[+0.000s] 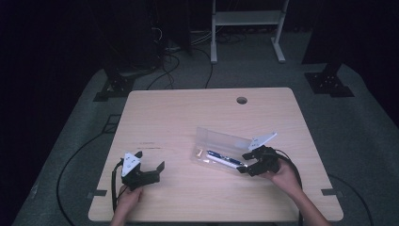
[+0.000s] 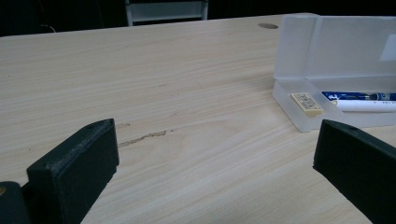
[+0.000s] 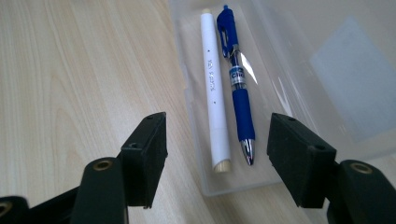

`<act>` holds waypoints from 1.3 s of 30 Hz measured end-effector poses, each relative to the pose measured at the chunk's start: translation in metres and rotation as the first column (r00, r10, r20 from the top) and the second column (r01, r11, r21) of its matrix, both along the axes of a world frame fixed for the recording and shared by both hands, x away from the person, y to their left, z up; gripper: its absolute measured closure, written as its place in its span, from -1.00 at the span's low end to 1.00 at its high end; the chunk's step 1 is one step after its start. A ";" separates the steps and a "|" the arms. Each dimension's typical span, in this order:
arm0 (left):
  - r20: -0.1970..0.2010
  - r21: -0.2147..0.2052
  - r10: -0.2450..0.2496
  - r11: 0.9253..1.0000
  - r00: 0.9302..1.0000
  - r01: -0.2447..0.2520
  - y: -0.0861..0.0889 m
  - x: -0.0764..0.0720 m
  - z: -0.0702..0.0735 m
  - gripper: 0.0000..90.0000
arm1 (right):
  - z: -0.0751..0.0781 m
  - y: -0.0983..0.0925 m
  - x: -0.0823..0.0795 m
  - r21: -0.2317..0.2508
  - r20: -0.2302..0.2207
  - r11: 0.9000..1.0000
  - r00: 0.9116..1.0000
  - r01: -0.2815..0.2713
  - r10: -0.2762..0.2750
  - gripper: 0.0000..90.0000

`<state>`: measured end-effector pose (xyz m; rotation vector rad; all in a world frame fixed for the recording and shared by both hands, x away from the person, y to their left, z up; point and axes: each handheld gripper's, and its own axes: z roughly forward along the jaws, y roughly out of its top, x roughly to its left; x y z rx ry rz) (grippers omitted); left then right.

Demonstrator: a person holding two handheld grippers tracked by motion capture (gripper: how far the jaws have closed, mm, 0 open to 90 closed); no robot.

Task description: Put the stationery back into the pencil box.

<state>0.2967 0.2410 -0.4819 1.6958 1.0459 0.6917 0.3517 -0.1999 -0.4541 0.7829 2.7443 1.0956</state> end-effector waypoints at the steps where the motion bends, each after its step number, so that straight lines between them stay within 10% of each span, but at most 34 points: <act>1: 0.000 0.000 0.000 1.000 1.000 0.000 0.000 0.000 0.000 -1.00 | 0.000 -0.001 -0.001 0.000 0.001 1.000 1.000 0.002 -0.002 -0.17; 39: 0.002 0.007 0.000 1.000 1.000 0.000 0.000 0.000 0.000 -1.00 | -0.021 -0.062 -0.024 0.050 -0.030 0.992 0.993 0.117 -0.116 -0.18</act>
